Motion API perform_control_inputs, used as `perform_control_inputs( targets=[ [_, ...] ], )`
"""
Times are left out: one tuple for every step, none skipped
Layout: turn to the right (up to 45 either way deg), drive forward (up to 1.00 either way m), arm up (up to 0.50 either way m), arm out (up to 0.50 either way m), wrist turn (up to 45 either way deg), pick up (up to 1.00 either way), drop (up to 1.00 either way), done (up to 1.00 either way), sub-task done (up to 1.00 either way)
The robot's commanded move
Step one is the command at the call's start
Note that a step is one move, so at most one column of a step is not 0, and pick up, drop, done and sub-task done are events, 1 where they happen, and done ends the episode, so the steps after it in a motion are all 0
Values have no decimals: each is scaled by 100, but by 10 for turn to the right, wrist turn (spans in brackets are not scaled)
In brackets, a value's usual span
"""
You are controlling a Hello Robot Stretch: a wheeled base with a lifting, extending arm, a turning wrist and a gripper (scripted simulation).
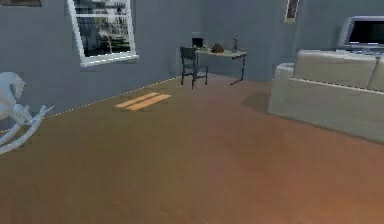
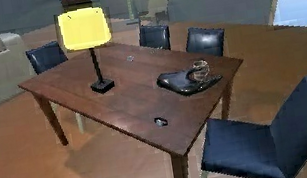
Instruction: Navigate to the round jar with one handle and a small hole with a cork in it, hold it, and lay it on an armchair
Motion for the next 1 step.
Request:
perform_control_inputs(
  targets=[
    [90, 0, 0, 0, 0, 0, 0, 0, 0]
  ],
)
